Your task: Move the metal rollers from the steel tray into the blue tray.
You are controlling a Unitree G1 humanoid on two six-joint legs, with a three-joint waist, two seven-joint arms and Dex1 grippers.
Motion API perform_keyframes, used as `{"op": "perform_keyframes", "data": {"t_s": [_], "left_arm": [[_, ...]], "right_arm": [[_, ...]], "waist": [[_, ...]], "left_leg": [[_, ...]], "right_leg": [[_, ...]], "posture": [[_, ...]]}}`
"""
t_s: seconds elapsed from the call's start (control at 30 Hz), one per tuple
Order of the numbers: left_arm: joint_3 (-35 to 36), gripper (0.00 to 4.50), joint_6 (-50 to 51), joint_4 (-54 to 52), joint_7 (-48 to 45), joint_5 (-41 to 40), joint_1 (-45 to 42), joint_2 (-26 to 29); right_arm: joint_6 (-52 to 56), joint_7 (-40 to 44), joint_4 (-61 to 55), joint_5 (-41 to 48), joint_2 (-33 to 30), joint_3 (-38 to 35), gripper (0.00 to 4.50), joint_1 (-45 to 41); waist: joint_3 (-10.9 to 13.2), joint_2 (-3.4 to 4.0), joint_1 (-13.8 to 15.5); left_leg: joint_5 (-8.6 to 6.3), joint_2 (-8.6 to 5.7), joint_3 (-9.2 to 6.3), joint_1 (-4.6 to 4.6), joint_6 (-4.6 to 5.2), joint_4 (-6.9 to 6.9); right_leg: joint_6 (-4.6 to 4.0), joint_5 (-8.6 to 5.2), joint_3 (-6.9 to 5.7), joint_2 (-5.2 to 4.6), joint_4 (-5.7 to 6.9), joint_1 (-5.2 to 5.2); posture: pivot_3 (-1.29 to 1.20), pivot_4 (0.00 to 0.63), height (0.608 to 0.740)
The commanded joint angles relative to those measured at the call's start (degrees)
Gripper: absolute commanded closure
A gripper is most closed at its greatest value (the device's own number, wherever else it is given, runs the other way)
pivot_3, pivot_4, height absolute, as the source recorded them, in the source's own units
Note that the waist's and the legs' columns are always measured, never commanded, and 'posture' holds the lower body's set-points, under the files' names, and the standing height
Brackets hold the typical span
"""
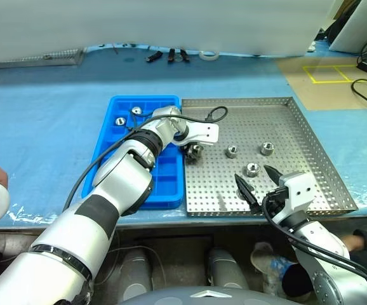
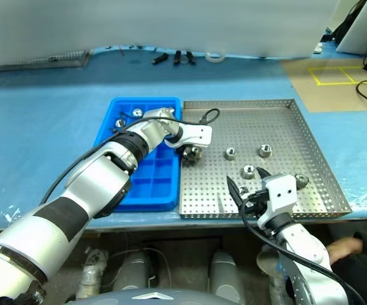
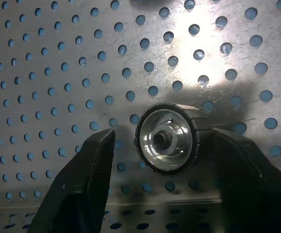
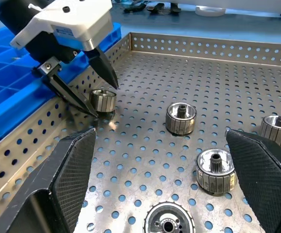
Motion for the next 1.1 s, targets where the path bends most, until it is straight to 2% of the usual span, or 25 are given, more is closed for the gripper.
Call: {"op": "perform_keyframes", "data": {"t_s": [0.03,0.1,0.23,0.43,0.77,0.87,0.93,1.1], "left_arm": [[-0.7,2.02,0.1,1.5,0.4,1.7,1.9,1.0],[-0.2,2.02,0.1,1.5,-1.3,1.1,1.9,1.1],[0.2,2.67,-0.6,1.2,-1.2,1.2,2.0,1.5],[4.1,2.67,-1.3,0.2,-1.7,-2.2,1.8,1.7],[11.6,2.67,-3.5,-7.5,-12.9,-11.1,2.5,6.1],[16.2,2.67,-1.2,-18.6,-18.2,-18.4,6.5,8.6],[19.4,2.67,4.0,-30.3,-19.9,-23.6,11.7,11.0],[22.0,2.67,17.1,-56.3,-19.0,-30.6,24.2,17.3]], "right_arm": [[-2.6,0.4,-0.1,-0.8,0.4,-0.3,0.0,0.0],[-3.1,0.5,0.4,-1.1,0.5,-0.3,0.0,-0.1],[-3.9,0.9,1.3,-1.5,0.9,-0.1,0.0,-0.3],[-4.1,1.4,1.8,-1.3,0.9,0.1,0.0,-1.4],[0.7,4.0,-0.1,2.6,-1.0,-0.7,0.0,-9.5],[3.1,5.3,0.2,5.5,-2.6,-1.6,0.0,-15.1],[5.2,6.9,0.6,7.8,-3.9,-1.3,0.0,-19.1],[9.3,13.7,2.8,14.4,-7.9,-0.8,0.0,-24.6]], "waist": [[0.0,0.0,0.0],[0.0,0.0,0.0],[0.0,0.0,0.0],[0.0,0.0,0.0],[0.0,-0.02,0.3],[0.0,-0.01,0.5],[0.1,0.0,0.7],[0.1,0.05,2.3]], "left_leg": [[-0.01,0.0,0.0,0.0,0.02,0.0],[-0.02,0.01,0.0,0.0,0.02,-0.02],[-0.03,0.02,0.01,-0.01,0.02,-0.06],[-0.04,0.02,0.01,-0.02,0.02,-0.07],[-0.11,0.05,0.03,-0.88,0.12,-0.07],[-0.11,0.05,0.02,-1.06,0.15,-0.06],[-0.11,0.06,0.03,-1.11,0.16,-0.05],[-0.01,0.2,0.04,-1.08,0.29,-0.04]], "right_leg": [[-0.01,0.01,-0.01,0.0,-0.01,0.01],[-0.03,0.02,-0.03,0.0,-0.02,0.01],[-0.01,0.0,-0.04,0.01,-0.05,-0.01],[-0.01,0.0,-0.03,0.0,-0.08,-0.03],[-0.41,0.25,-0.15,0.0,-0.1,-0.74],[-0.41,0.25,-0.19,0.0,-0.05,-0.92],[-0.42,0.26,-0.19,-0.01,-0.01,-0.97],[-0.44,0.25,-0.24,0.0,0.06,-0.94]], "posture": [[-0.47,0.15,0.74],[-0.47,0.15,0.74],[-0.46,0.15,0.74],[-0.45,0.15,0.74],[-0.36,0.15,0.74],[-0.29,0.15,0.74],[-0.26,0.15,0.74],[-0.11,0.15,0.74]]}}
